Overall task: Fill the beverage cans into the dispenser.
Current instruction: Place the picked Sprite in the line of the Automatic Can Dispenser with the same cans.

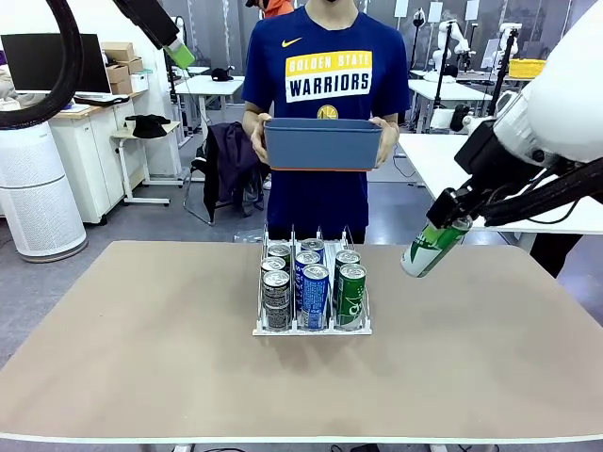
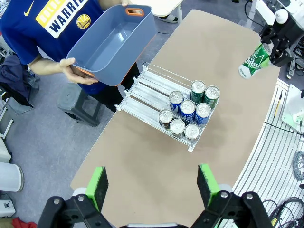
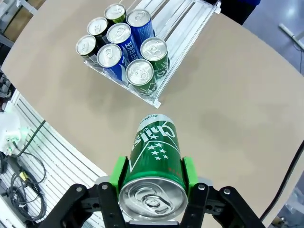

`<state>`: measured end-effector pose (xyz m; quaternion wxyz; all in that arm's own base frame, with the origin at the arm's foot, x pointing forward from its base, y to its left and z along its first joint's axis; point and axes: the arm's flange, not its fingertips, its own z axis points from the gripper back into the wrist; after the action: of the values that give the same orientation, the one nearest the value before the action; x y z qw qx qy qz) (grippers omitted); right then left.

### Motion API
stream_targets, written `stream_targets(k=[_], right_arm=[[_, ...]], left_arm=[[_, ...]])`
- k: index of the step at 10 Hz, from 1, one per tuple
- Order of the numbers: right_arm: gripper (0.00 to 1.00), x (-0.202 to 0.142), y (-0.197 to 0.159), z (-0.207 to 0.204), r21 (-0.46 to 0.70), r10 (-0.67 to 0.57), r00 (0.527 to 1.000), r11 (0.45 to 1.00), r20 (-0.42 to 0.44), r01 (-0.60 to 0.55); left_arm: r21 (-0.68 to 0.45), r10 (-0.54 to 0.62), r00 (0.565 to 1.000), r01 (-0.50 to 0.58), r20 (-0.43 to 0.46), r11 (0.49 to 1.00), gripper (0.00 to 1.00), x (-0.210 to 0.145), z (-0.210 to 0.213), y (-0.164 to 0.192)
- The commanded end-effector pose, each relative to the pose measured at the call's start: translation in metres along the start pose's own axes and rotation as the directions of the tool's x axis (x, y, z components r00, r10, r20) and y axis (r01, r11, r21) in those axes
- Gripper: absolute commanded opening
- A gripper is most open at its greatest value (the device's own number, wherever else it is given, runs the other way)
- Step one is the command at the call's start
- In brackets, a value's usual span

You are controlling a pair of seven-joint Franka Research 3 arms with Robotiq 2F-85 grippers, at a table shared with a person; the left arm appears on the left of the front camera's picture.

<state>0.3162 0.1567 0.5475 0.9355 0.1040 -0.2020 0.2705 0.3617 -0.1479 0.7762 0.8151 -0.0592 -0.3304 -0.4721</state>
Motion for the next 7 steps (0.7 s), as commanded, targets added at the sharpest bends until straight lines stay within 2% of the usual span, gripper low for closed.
stream_targets(k=[1, 2, 3, 6, 7], right_arm=[[0.58, -0.004, 0.012, -0.031, -0.016, -0.020, 0.999, 1.000, 0.030, 0.020], [0.58, -0.010, 0.017, -0.038, -0.019, 0.048, 0.998, 0.999, 0.043, -0.048], [0.00, -0.014, 0.022, -0.048, -0.053, 0.110, 0.992, 0.993, 0.059, -0.107], [0.00, -0.028, 0.043, -0.073, -0.065, 0.176, 0.979, 0.983, 0.099, -0.170], [0.00, -0.030, 0.050, -0.084, -0.063, 0.172, 0.981, 0.984, 0.089, -0.167]], left_arm=[[-0.004, 0.000, 1.000, 0.000, -0.011, 1.000, 1.00, -0.002, 0.002, 0.001], [-0.004, 0.000, 1.000, 0.000, -0.011, 1.000, 1.00, -0.002, 0.002, 0.001], [-0.004, 0.000, 1.000, 0.000, -0.011, 1.000, 1.00, -0.002, 0.002, 0.001], [-0.004, 0.000, 1.000, 0.000, -0.011, 1.000, 1.00, -0.002, 0.002, 0.001], [-0.004, 0.000, 1.000, 0.000, -0.011, 1.000, 1.00, -0.002, 0.002, 0.001]])
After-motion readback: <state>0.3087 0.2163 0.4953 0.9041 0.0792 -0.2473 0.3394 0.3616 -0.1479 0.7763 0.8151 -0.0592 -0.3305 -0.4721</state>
